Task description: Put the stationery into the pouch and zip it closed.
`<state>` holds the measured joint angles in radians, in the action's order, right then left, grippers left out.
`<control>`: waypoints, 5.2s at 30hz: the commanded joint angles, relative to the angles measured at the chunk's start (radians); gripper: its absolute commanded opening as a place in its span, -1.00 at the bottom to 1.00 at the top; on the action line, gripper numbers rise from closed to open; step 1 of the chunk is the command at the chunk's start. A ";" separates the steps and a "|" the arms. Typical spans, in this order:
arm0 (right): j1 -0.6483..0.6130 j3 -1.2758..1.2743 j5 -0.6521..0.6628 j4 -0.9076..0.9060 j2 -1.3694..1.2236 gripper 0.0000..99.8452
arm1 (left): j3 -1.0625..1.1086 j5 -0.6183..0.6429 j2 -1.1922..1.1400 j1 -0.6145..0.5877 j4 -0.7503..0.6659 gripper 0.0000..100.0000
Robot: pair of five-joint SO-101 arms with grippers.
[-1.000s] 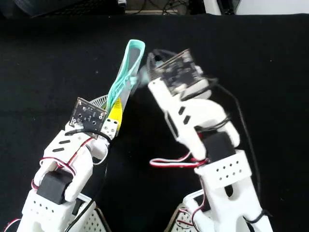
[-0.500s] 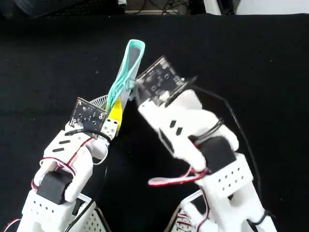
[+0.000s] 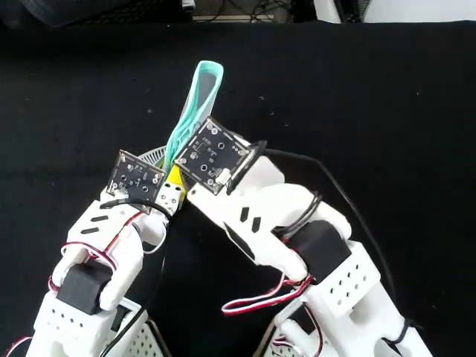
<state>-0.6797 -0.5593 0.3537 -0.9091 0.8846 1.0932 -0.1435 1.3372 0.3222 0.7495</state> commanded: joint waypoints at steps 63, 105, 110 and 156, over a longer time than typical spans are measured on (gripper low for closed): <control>0.029 -0.185 0.112 0.276 0.081 -0.71 | 0.010 -0.009 -0.006 -0.024 0.000 -0.94; 0.215 -0.114 0.180 0.376 0.030 -0.98 | 0.021 -0.006 -0.006 -0.019 0.000 -0.94; 0.219 -0.033 0.180 0.377 -0.039 -0.98 | 0.021 -0.006 -0.006 -0.018 0.000 -0.94; 0.529 0.605 0.170 0.321 -0.740 -0.98 | 0.021 -0.006 -0.006 -0.018 -0.002 -0.94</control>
<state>-0.2516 -0.0176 0.5240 -0.5715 0.1082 1.0978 -0.1450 1.3357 0.3115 0.7449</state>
